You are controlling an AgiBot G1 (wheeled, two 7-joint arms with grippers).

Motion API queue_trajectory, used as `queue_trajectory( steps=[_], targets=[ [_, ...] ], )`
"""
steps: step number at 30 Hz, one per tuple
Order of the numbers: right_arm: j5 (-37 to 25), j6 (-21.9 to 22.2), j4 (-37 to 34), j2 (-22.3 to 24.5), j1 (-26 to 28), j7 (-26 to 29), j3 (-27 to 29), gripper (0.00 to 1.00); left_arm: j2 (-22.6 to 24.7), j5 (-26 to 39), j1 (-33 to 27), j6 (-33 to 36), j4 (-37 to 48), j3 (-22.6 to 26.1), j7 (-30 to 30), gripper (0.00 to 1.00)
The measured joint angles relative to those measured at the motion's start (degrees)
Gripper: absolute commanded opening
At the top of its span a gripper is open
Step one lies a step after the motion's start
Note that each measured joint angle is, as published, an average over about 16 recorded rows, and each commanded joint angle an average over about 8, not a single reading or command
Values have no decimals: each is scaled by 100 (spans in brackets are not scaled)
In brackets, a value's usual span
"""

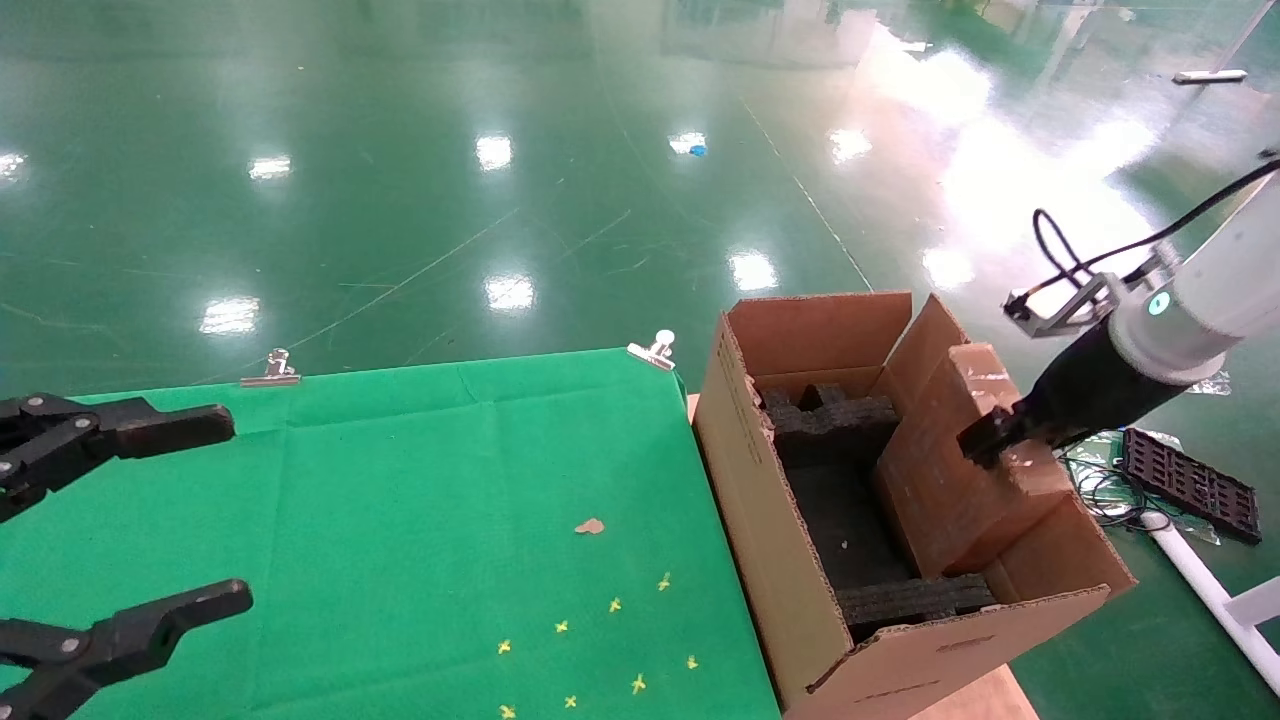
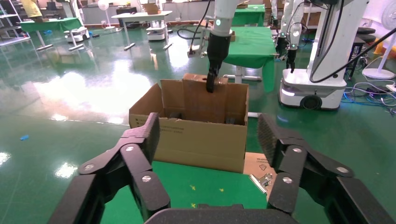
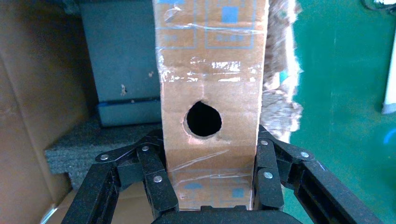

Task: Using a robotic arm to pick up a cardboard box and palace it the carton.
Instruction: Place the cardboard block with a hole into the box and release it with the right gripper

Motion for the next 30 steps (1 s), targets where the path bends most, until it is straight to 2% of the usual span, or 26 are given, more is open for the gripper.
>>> queue_trajectory(
  steps=[10,16,22,30],
  targets=[
    [175,464,-139,-119,-665,120,114,0,-1,-2,-1,-1,0,3,2,100],
    [255,651,-191,-165,-873,112,169,0,-2,-4,-1,-2,0,5,3,100],
    [297,693,-225,-193,-833,21,200,0,-3,-5,-2,-3,0,7,4,100],
    [267,736,-241,-234,-516,-252,186,0,-4,-7,-2,-4,0,10,5,100]
  ],
)
